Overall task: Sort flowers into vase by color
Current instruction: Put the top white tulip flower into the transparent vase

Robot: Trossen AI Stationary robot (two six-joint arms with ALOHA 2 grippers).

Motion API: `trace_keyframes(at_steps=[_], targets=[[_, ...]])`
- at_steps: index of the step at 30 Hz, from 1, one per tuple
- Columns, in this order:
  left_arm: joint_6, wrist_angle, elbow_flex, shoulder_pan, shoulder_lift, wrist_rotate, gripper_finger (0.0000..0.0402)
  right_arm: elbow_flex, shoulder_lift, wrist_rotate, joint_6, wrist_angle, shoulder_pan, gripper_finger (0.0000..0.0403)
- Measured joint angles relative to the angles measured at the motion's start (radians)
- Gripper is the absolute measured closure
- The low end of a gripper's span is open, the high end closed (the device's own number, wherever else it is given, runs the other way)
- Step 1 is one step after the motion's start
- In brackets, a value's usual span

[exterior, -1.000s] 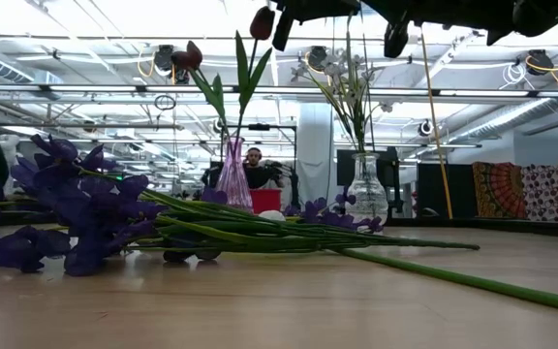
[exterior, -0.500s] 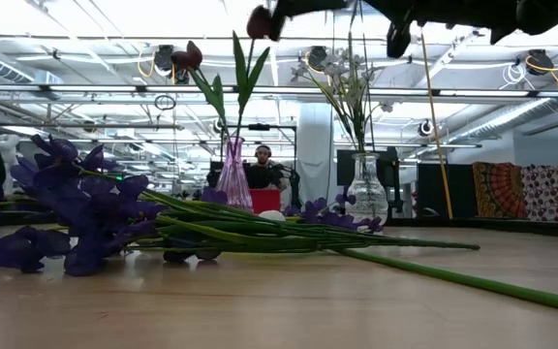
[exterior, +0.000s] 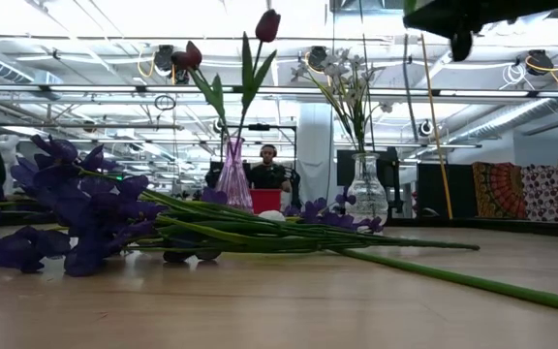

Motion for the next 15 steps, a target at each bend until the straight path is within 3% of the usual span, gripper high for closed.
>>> trace_keyframes(at_steps=[6,9,15], targets=[[-0.026,0.016,-0.188,-0.026,-0.184,-0.050,0.0265,0.000,-0.021,0.177,-0.090,-0.019,-0.002,0.0403],[-0.070,0.078,-0.332,-0.045,-0.282,-0.108,0.0265,0.000,0.007,0.180,-0.104,0.031,-0.016,0.0403],[-0.154,0.228,-0.571,-0.075,-0.465,-0.128,0.0265,0.000,0.130,0.174,-0.188,0.226,-0.051,0.0402]])
